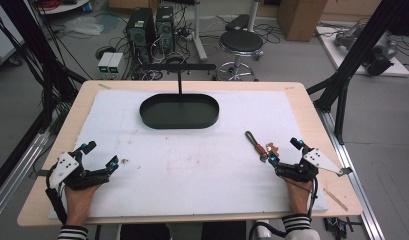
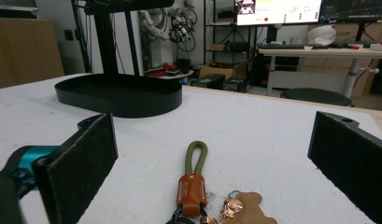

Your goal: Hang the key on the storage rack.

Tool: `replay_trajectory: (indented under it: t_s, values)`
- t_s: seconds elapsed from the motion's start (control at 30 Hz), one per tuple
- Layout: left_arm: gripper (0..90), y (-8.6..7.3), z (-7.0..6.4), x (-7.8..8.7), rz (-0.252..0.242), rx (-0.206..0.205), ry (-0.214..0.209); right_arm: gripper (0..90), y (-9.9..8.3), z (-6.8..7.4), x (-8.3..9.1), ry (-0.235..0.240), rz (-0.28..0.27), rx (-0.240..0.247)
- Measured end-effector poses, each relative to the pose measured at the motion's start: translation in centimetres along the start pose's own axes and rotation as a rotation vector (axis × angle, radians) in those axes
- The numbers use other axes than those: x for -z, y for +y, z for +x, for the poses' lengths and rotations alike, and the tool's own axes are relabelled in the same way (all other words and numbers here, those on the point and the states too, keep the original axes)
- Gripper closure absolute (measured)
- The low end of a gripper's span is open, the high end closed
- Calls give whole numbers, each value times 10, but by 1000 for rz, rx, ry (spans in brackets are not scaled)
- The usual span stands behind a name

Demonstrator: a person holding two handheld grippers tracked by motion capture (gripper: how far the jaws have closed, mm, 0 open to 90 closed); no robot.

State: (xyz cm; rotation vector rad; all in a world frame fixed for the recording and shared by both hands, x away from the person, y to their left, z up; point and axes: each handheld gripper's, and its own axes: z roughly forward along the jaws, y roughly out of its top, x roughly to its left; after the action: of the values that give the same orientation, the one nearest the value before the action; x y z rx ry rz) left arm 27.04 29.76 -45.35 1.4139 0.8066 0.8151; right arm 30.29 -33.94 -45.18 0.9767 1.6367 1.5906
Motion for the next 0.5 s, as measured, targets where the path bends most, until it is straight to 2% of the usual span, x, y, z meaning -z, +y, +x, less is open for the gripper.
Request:
replay_trajectory:
  t_s: [0.33,0.5]
  values:
    - [53,0,0,1,-9,-4,2,4,0,1,0,-9,-3,25]
    - [53,-1,0,1,-17,-5,3,4,0,0,0,-8,-1,13]
